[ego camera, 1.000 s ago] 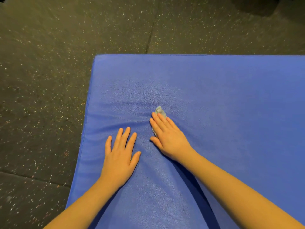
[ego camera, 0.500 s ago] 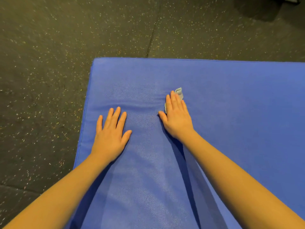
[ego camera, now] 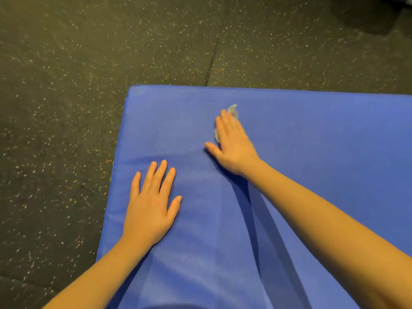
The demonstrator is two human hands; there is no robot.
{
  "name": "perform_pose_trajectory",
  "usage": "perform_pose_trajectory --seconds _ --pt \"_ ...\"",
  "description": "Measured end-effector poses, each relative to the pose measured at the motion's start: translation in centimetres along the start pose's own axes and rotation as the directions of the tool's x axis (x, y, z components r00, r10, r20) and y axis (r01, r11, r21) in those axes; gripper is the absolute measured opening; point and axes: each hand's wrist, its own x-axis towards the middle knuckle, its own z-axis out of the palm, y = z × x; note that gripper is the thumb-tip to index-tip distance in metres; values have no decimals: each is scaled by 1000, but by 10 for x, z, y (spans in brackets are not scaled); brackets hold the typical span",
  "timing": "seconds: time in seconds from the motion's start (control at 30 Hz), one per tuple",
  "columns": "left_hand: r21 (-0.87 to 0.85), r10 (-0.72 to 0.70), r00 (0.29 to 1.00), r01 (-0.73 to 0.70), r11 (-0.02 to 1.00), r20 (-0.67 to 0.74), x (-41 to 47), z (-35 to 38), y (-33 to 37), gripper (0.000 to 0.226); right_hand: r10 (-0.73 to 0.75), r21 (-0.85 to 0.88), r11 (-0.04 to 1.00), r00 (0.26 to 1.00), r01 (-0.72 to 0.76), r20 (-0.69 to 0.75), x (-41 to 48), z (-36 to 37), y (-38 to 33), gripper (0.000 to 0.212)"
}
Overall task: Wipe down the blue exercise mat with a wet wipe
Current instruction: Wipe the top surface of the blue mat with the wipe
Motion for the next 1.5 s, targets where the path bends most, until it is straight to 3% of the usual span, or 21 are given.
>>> perform_pose_trajectory --seconds 0.1,0.23,0.3,0.4,0.47,0.53,0.6,0.63,0.7,0.77,0.8,0.83,0.93,0.97,1.07,1.1,1.13,1.2,1.27,1.43,1.5 --pt "-10 2 1000 -2 1000 -2 0 0 0 63 -150 -105 983 988 153 35 8 -6 18 87" --pt "-14 7 1000 -8 1000 -9 0 0 0 62 222 -24 974 972 -224 -81 47 -17 32 72" --pt "-22 5 1000 -6 1000 -9 0 0 -1 61 282 19 959 954 -281 -99 60 -15 18 73" --pt "-30 8 1000 -9 1000 -10 -1 1 -2 61 -52 -57 997 998 50 -37 60 -12 3 78" --pt "-34 8 1000 -9 999 -13 -1 1 -2 60 -141 -133 981 990 141 11 59 -17 14 76" --pt "-31 7 1000 -8 999 -12 0 1 -2 60 52 -119 991 998 -57 -42 67 -24 24 71" --pt "-24 6 1000 -6 1000 -11 0 1 -1 60 297 -71 951 952 -302 -69 77 -26 17 69" --pt "-25 6 1000 -6 1000 -7 0 1 -1 60 297 -87 949 951 -304 -84 81 -24 4 67" --pt "-31 10 1000 -9 999 2 0 0 -1 59 69 -136 988 996 -76 -55 87 -17 -26 64" --pt "-37 12 1000 -12 999 2 0 0 -2 59 -184 -127 973 981 191 65 82 -9 -41 66" --pt "-46 16 1000 -16 999 -3 -1 0 -3 59 -211 -144 964 973 223 92 81 -12 -38 66" --pt "-61 20 1000 -20 998 -10 0 0 -4 58 -166 -163 971 984 176 70 83 -16 -31 65" --pt "-136 27 999 -31 990 -24 0 0 -7 57 189 -99 977 982 -189 -17 80 -20 -16 67" --pt "-169 31 999 -36 985 -31 0 0 -8 56 186 -74 979 982 -188 -27 77 -18 -22 68" --pt "-235 42 998 -53 970 -50 2 -3 -18 54 -192 -100 976 981 195 39 56 -1 -49 69" --pt "-219 10 998 -23 975 -58 3 -4 -26 54 -248 -130 958 965 257 81 49 -2 -50 68" --pt "-184 -51 997 38 982 -65 3 -6 -36 56 -225 -172 957 971 235 78 46 -2 -46 66" --pt "-119 -178 983 172 978 -43 1 -7 -51 63 -22 -194 981 999 15 -34 42 -3 -37 62" --pt "-114 -208 978 205 972 -13 -4 -6 -55 66 121 -130 983 989 -131 -84 32 2 -37 63" --pt "-94 -208 978 208 974 8 -5 -6 -52 66 -216 -82 970 963 231 163 20 -2 -46 83" --pt "-76 -204 979 204 976 15 -4 -7 -52 66 -269 -95 955 954 282 132 20 -11 -46 86"
